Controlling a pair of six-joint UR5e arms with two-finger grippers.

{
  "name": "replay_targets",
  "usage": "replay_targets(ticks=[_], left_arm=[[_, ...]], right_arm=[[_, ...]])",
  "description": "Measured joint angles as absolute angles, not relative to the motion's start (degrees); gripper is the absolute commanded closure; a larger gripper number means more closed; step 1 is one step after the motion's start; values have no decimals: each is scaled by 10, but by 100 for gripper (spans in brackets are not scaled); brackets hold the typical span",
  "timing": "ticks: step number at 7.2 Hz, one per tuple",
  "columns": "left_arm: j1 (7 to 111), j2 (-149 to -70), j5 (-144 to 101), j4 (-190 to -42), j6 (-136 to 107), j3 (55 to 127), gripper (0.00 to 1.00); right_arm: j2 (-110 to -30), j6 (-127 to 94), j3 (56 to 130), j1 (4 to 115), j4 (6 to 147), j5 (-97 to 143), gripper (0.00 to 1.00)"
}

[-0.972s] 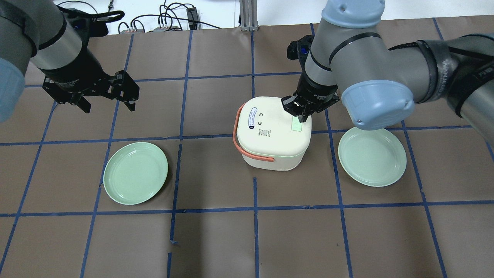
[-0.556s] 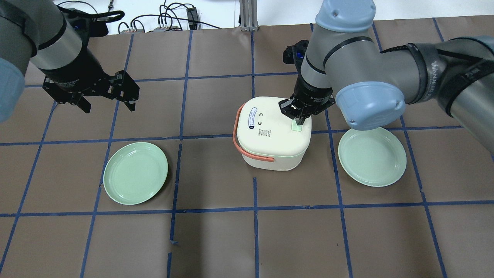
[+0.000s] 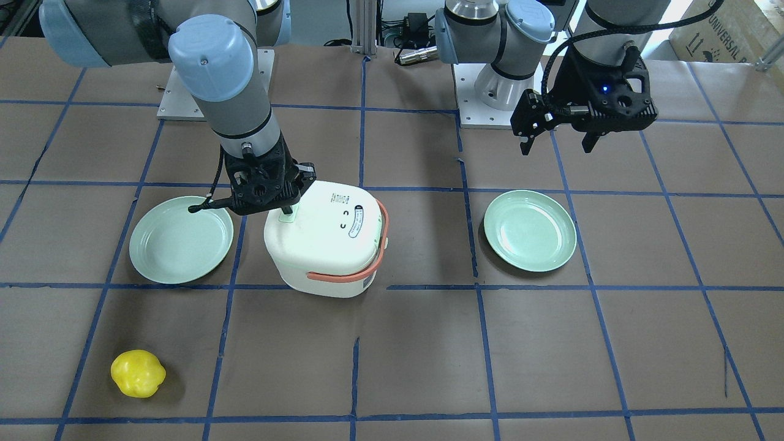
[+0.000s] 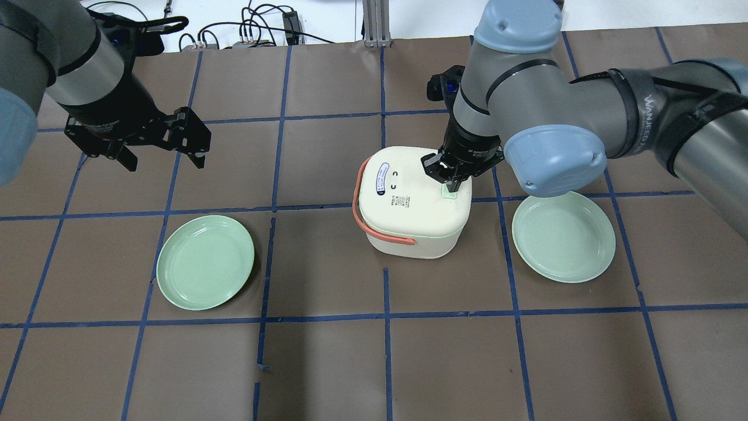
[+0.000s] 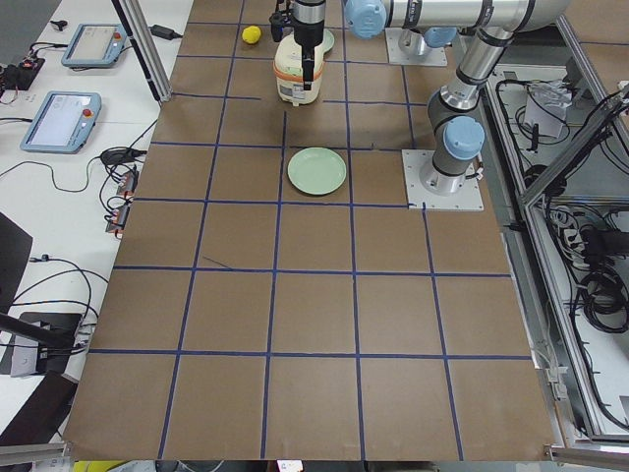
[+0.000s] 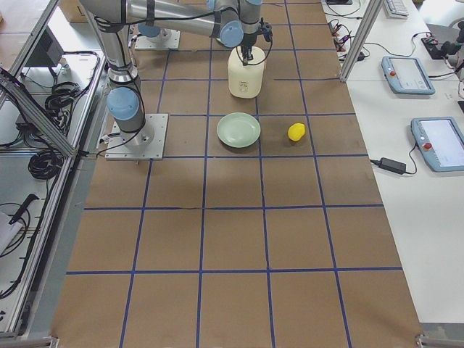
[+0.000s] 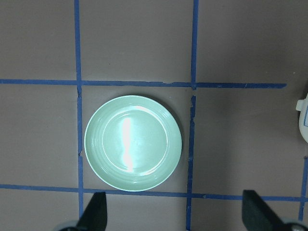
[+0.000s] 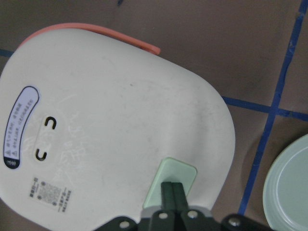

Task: Press rice cooker button
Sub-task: 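Press down on the green button with the right gripper, then lift the right gripper as the white lid springs open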

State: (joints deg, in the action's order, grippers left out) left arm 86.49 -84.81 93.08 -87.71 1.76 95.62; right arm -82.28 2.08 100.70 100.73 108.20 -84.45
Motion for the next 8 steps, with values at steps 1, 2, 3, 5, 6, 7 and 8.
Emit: replay_targets(ticks=[1,2,3,5,6,7,8], left_arm=[[865,-848,931,-877,18,956,0],[865,-848,931,-877,18,956,0],[865,-848,931,-877,18,956,0],[865,-848,931,-877,18,956,0],[865,-848,931,-877,18,956,0],[865,-848,931,-877,18,956,0],[865,-848,931,-877,18,956,0]], right_arm=[[-820,22,1007,1007,1082,-845,93],[-819,22,1008,1007,1082,-845,93],[-818,22,1008,1007,1082,-845,92],[-822,21,990,1007,1076,-845,28],[-824,21,972,1006,1069,-846,0],[-829,21,952,1006,1055,-847,0],[-834,20,934,1006,1033,-849,0]])
